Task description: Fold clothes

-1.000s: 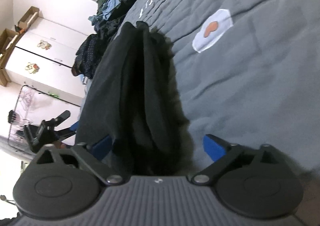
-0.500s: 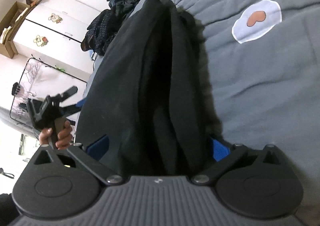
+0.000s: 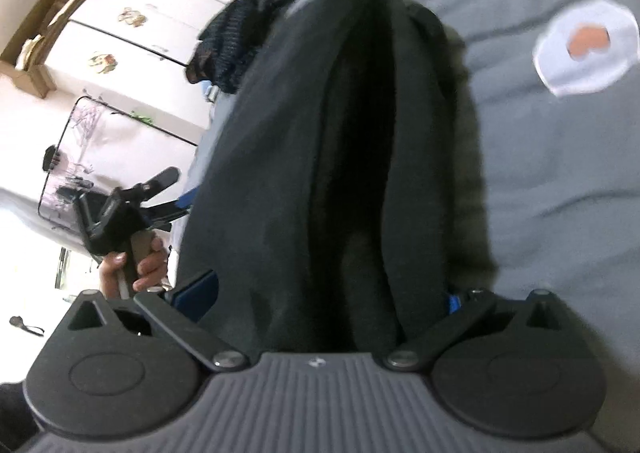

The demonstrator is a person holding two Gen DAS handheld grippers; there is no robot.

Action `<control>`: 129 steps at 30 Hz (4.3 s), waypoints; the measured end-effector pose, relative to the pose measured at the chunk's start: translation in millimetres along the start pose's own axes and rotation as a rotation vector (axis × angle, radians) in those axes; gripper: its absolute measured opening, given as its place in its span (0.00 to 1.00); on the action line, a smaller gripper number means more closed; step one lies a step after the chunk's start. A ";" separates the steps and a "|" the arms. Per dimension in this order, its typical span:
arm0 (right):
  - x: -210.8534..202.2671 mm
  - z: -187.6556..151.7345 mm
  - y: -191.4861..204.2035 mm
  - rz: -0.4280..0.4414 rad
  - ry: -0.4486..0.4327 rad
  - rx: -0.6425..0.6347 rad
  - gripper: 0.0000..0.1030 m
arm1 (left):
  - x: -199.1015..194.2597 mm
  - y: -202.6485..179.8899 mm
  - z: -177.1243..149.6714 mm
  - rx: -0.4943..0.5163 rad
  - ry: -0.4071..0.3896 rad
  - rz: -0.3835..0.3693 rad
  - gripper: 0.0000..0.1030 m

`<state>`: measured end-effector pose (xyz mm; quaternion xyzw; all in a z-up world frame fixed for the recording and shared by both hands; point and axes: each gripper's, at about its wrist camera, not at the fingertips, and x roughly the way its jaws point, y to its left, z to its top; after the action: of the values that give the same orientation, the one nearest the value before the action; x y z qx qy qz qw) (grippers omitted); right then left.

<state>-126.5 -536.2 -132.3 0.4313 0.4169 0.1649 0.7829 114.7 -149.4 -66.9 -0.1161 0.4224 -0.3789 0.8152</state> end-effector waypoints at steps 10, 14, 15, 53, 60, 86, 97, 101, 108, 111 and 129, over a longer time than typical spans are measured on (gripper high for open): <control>-3.3 1.8 -6.8 0.074 -0.020 0.061 1.00 | 26.2 5.0 12.5 -0.031 0.069 -0.112 1.00; -4.8 0.9 -11.4 0.099 0.010 0.062 1.00 | 52.5 12.3 27.0 -0.075 0.122 -0.190 1.00; -3.8 1.3 -10.8 0.093 0.015 0.059 1.00 | 60.9 14.1 30.7 -0.088 0.136 -0.201 1.00; 27.5 0.7 7.6 0.074 0.022 0.073 1.00 | 177.5 -5.8 55.7 0.033 0.350 -0.351 0.76; 25.1 3.0 11.6 0.001 -0.002 0.092 0.57 | 156.2 -13.9 51.4 0.130 0.300 -0.313 0.48; -34.8 -3.6 83.5 0.028 -0.121 -0.045 0.40 | 31.1 -136.1 73.9 0.307 0.082 -0.266 0.39; -93.3 -17.3 86.4 0.011 -0.146 -0.098 0.40 | 6.5 -203.1 51.9 0.339 0.013 -0.271 0.39; -119.6 -28.0 75.8 0.003 -0.146 -0.113 0.40 | 3.2 -226.2 37.9 0.346 -0.005 -0.272 0.39; -168.2 -41.3 61.8 -0.003 -0.153 -0.135 0.40 | 0.8 -276.3 13.6 0.357 -0.039 -0.281 0.40; -190.3 -46.7 53.5 -0.004 -0.159 -0.138 0.40 | 2.7 -298.6 2.6 0.363 -0.050 -0.289 0.40; -340.6 -52.5 -48.2 -0.032 -0.228 -0.086 0.40 | 89.4 -447.5 -56.5 0.371 -0.050 -0.346 0.40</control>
<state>-376.8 -746.0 -12.3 0.4065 0.3244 0.1201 0.8456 -129.8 -513.0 72.6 -0.0444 0.2990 -0.5808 0.7558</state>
